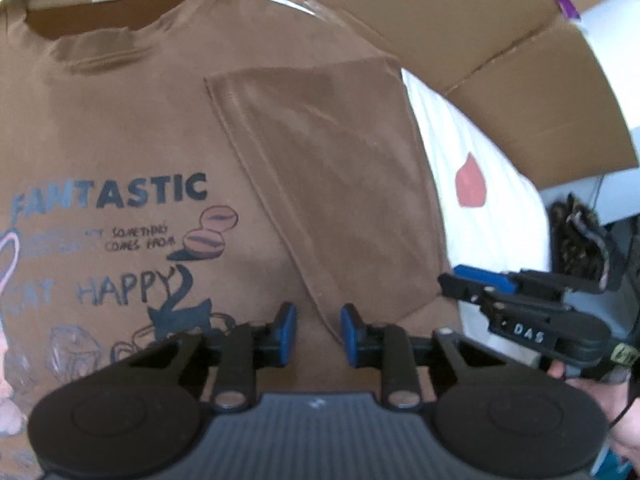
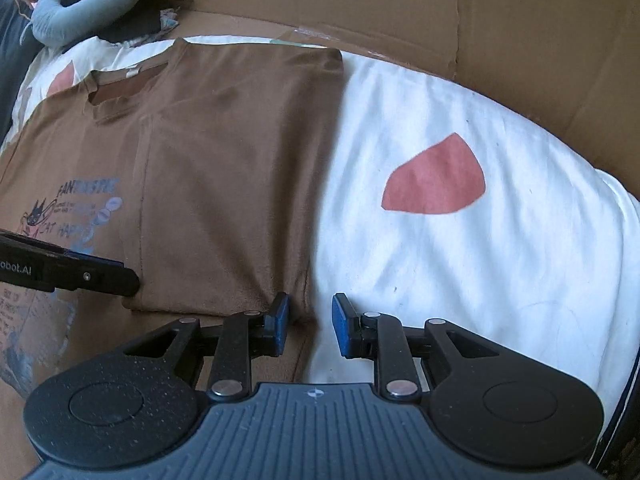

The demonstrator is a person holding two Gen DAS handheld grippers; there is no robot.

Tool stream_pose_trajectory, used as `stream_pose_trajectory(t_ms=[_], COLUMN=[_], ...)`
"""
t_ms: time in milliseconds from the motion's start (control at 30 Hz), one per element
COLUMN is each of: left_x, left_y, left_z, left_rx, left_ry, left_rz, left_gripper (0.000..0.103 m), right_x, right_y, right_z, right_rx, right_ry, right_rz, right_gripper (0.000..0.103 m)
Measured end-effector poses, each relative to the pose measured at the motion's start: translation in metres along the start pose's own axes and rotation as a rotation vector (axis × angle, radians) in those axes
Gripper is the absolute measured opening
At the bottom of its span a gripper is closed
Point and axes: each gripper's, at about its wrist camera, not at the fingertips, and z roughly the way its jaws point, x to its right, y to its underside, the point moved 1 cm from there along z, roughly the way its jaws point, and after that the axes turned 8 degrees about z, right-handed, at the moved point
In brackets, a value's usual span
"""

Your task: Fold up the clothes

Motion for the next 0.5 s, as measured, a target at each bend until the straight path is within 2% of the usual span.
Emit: stream_pose_trajectory(t_ms=[33,67,133,200,267,400,467,500], left_x=[0.001,0.002,0.008,0.014,0.018,0.011,0.010,0.011], left_y=[-0.001,-0.001,-0.002,-0.003,-0.005,-0.006,-0.006,-0.006], left_z=[0.002,0.003,0.005,0.007,0.008,0.001,-0.010,-0.018], left_rx=[-0.007,-0.014,-0.029,-0.043,-0.054,-0.060,-0.037,-0.029], left_ry=[-0.022,-0.046,-0.099,-0.151,-0.171,-0.128,-0.101,-0.095], left_rz=[-0.004,-0.005,0.008,0.021,0.023,-0.072,-0.083,-0.082], left_gripper=[0.018,0.008,0.002,0.003,0.003,0.005,0.016,0.019], right_x=[0.000,0.000,-0.001,-0.002,-0.001,0.004,0.005,0.007], right_y=[0.001,0.001,0.003,0.003,0.003,0.001,-0.002,-0.004], right_z=[0.001,0.002,0.003,0.003,0.003,0.002,0.000,-0.002], right_rx=[0.005,0.009,0.018,0.022,0.023,0.008,-0.012,-0.029], right_ry=[0.004,0.007,0.016,0.023,0.019,0.007,0.004,-0.011], right_rz=[0.008,0.017,0.027,0.028,0.041,0.091,0.132,0.159], right_gripper=[0.029,0.029,0.029,0.029,0.029,0.029,0.032,0.033])
